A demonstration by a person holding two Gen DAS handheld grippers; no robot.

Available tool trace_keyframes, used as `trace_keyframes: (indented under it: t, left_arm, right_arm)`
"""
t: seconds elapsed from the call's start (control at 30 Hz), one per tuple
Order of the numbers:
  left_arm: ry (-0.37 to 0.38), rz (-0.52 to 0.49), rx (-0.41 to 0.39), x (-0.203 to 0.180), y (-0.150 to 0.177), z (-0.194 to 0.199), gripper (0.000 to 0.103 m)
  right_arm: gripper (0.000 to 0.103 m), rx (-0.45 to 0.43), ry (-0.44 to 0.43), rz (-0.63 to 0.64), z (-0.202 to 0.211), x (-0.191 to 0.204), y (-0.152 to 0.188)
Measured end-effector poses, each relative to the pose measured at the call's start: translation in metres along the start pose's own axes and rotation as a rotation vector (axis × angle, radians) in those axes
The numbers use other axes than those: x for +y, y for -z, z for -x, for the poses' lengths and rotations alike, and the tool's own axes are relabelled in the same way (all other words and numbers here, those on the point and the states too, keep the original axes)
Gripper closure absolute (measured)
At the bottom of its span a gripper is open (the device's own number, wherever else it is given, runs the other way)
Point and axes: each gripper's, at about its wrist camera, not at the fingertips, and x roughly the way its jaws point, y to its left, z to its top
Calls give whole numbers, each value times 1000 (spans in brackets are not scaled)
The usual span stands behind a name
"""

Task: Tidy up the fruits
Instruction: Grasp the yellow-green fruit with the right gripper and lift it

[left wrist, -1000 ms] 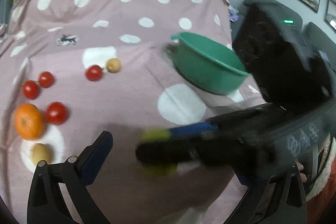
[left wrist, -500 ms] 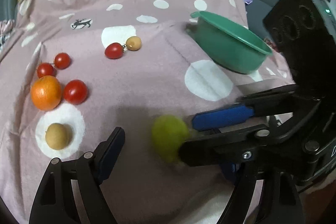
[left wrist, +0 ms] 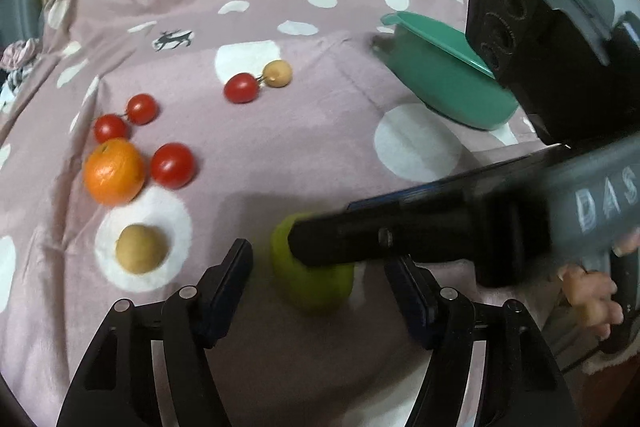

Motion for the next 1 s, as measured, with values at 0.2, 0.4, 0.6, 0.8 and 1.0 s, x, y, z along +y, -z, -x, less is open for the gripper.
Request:
trace_keyframes:
  t: [0.2, 0.4, 0.6, 0.8, 1.0]
  left_arm:
    - [-22, 32, 10, 14, 6, 7, 34]
    - [-34, 33, -10, 12, 6, 6, 34]
    - [-59, 31, -9, 10, 5, 4, 45]
    - [-51, 31, -7, 4, 2, 2, 63]
    - [-43, 50, 7, 5, 1, 2, 65]
  right_arm:
    - [51, 10, 36, 50, -6, 13, -1]
    - [55, 22, 30, 37, -14, 18, -4]
    - [58, 28, 48, 22, -16, 19, -7]
    - [63, 27, 101, 60, -18, 27, -6]
    - [65, 20, 63, 39, -17, 20, -6]
